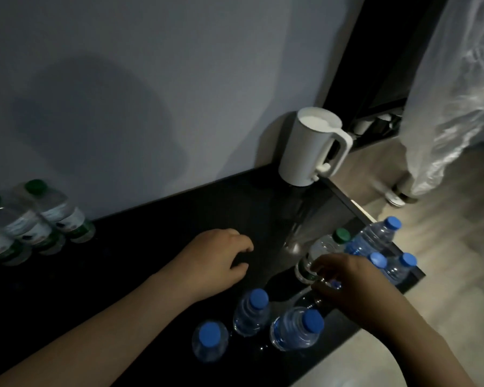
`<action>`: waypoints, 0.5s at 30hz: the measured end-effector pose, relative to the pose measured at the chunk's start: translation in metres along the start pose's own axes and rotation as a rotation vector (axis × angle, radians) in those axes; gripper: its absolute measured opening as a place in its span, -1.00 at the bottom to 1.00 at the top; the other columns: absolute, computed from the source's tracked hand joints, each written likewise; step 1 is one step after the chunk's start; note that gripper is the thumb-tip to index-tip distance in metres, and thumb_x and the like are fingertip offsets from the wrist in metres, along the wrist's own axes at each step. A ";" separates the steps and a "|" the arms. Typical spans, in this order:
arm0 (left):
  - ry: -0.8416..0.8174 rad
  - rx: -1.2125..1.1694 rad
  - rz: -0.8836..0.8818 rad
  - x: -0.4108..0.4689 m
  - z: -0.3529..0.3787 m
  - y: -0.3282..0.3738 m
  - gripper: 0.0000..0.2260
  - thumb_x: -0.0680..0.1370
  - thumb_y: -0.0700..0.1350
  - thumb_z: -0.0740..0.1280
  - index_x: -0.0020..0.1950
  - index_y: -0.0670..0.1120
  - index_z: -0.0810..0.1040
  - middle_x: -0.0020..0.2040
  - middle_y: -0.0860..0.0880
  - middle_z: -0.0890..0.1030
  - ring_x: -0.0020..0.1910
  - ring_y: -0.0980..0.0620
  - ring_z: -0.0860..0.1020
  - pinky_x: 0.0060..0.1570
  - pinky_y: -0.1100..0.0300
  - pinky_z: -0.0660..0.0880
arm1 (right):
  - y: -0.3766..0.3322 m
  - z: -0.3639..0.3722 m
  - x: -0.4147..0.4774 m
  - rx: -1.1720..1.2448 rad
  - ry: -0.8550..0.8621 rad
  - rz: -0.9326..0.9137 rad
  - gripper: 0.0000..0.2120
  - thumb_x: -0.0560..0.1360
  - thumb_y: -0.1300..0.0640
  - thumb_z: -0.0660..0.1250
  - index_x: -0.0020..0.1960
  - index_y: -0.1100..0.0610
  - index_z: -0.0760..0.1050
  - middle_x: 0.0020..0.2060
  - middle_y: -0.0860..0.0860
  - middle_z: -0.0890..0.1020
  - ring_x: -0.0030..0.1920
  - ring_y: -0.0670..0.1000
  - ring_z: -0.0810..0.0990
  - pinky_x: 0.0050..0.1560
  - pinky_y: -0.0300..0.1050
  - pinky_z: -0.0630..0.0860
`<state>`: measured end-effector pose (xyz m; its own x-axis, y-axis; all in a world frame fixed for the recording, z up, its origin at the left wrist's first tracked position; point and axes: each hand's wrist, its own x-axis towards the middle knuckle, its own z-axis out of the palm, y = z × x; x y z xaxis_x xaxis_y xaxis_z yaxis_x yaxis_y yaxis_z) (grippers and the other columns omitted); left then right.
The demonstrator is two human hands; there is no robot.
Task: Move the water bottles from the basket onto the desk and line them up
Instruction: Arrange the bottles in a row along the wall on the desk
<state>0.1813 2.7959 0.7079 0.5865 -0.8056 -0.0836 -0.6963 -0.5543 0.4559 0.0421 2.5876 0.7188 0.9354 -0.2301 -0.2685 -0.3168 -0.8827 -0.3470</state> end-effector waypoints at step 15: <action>-0.097 0.106 0.215 0.089 0.030 0.072 -0.71 0.51 -0.01 0.32 0.21 0.00 0.51 0.08 0.04 0.56 0.05 0.07 0.53 0.06 0.11 0.52 | 0.078 -0.006 -0.038 0.163 0.202 0.245 -0.80 0.40 0.09 0.48 0.01 -0.05 0.60 -0.18 -0.14 0.64 -0.19 -0.18 0.62 -0.10 -0.12 0.59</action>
<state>0.1711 2.6782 0.7071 0.3810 -0.9209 -0.0819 -0.8432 -0.3825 0.3778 -0.0177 2.5251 0.7073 0.8354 -0.5180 -0.1837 -0.5414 -0.7180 -0.4374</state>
